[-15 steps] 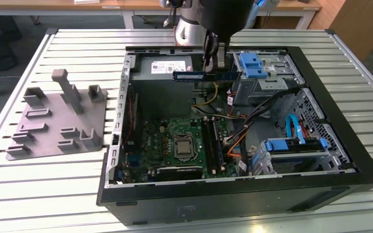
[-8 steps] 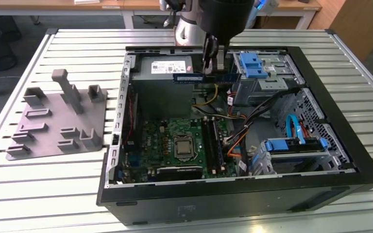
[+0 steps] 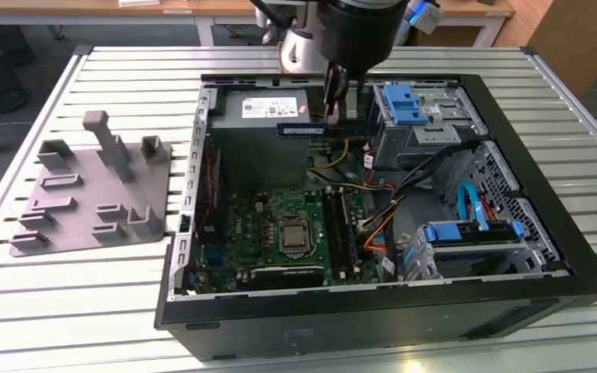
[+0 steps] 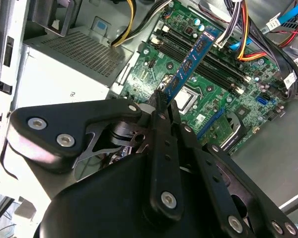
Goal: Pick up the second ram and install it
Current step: 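Pick up the second ram and move it above second insertion slot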
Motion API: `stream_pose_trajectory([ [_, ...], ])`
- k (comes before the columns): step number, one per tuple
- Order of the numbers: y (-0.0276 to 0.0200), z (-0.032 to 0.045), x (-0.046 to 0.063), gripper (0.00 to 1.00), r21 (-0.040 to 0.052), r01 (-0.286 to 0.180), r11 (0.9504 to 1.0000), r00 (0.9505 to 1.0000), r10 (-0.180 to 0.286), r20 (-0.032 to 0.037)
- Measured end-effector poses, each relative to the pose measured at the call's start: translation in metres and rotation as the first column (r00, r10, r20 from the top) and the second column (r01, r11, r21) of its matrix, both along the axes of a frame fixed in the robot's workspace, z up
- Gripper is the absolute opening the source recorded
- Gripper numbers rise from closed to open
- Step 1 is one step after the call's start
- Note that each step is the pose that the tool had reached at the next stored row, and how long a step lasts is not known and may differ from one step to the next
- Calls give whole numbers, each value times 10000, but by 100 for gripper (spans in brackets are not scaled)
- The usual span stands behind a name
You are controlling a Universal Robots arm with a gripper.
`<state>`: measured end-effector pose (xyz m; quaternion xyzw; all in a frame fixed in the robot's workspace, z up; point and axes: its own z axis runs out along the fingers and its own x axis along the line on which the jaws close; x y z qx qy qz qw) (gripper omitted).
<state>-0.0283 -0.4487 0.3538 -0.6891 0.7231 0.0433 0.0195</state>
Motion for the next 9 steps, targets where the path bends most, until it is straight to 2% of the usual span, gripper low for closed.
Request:
stream_pose_trajectory([
  [4,-21,-50,-5,14,-3,0,10000,10000,0,0],
  [7,-57,-78,-20,14,-2,-2,10000,10000,2,0],
  [9,-97,-92,-36,14,-9,-1,10000,10000,1,0],
])
